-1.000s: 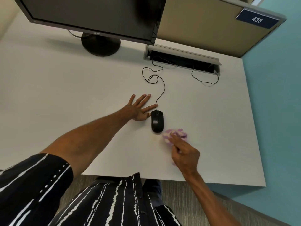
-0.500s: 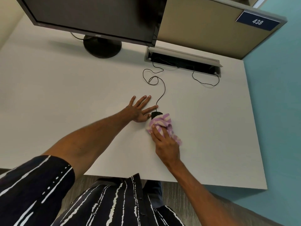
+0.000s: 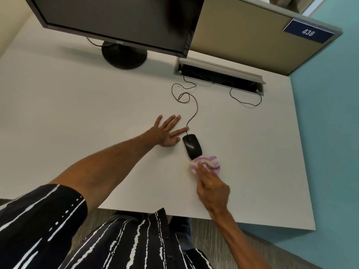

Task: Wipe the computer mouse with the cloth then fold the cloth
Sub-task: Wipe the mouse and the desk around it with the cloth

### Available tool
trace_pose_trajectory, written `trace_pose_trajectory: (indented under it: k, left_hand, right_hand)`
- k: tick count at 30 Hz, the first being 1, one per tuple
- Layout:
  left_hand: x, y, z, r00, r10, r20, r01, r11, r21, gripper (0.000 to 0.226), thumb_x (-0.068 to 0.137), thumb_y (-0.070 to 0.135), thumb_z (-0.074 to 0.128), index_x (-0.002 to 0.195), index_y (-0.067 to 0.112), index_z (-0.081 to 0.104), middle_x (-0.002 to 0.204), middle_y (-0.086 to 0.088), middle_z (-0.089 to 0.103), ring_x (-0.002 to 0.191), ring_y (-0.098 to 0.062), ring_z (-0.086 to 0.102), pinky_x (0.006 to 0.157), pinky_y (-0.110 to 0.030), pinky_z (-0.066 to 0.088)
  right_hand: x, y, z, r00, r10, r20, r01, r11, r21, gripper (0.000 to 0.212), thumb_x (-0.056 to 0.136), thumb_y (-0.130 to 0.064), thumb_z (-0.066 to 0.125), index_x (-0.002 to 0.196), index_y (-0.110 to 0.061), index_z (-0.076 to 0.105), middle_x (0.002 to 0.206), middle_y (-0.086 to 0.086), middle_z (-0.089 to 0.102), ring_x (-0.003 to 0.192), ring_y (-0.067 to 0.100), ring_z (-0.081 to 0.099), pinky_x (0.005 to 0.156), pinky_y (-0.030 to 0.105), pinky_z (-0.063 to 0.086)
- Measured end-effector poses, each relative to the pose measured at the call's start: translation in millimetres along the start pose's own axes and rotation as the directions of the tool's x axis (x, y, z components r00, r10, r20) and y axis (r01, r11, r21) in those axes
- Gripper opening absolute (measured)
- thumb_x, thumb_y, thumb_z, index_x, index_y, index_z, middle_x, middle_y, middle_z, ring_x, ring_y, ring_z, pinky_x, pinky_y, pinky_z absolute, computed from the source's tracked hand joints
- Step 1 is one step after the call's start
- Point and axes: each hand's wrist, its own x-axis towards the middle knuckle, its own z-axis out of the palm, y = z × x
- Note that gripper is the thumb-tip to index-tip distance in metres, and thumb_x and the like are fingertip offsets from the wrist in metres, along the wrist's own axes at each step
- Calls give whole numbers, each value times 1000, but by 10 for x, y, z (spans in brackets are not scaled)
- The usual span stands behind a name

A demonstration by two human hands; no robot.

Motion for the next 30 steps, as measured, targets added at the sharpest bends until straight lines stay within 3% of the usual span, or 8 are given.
trace_pose_trajectory:
  k: [3,6,11,15,19,25,28,30]
  left_hand:
    - [10,-4,8,1000,8,2,-8,1000,-8,62,119,56,13,172,53,-19,179,1,-38,170,-22,-29,136,-64,-12]
    - [6,10,4,1000,6,11,-6,1000,1,62,119,56,14,172,53,-19,179,1,-38,169,-22,-30,136,-64,-12]
    - [-15,46,7,1000,-16,14,16,1000,5,64,118,59,13,172,51,-20,179,1,-39,169,-21,-30,136,-63,-12]
    - [-7,66,24,999,-33,9,33,999,4,67,115,66,13,171,51,-22,178,2,-40,168,-21,-33,135,-64,-12]
    - [7,72,27,999,-39,11,38,999,14,68,114,68,14,170,53,-22,178,1,-41,168,-23,-33,135,-65,-11]
    - [-1,50,21,1000,-14,-2,14,1000,3,66,115,68,14,170,56,-20,178,0,-40,168,-24,-32,135,-67,-10]
    - [-2,54,25,1000,-10,-5,10,1000,5,65,115,66,14,170,56,-20,178,0,-39,169,-24,-31,135,-67,-9]
    - [2,54,23,1000,-12,-8,12,1000,0,64,116,66,14,170,57,-19,178,0,-39,169,-24,-31,135,-67,-9]
  right_hand:
    - [293,77,-177,975,108,-194,-91,992,90,37,98,-21,58,128,-32,76,126,-12,76,91,5,76,62,20,54]
    - [749,84,-255,969,154,-195,-122,978,168,39,95,-25,58,128,-36,75,125,-17,75,86,3,73,65,16,49]
    - [1340,-2,-164,977,172,123,-180,982,62,46,94,-24,61,132,-49,68,135,-27,67,113,10,72,80,31,62]
    - [1420,-49,24,933,166,319,-186,982,33,47,98,-21,58,137,-45,65,140,-15,68,119,24,70,93,35,56]
    - [1204,-116,79,925,227,304,-258,964,67,53,94,-17,63,143,-37,62,135,-2,72,110,33,72,90,38,58]
    - [706,-117,-14,958,201,205,-228,967,116,58,90,-12,68,138,-45,66,127,-7,76,93,26,76,78,32,59]
    - [555,37,-105,950,178,255,-226,959,172,53,91,-19,70,128,-56,67,107,-7,82,79,20,74,72,30,57]
    - [517,171,-207,947,169,273,-236,942,237,54,92,-24,70,114,-73,62,101,-16,81,69,5,69,67,24,54]
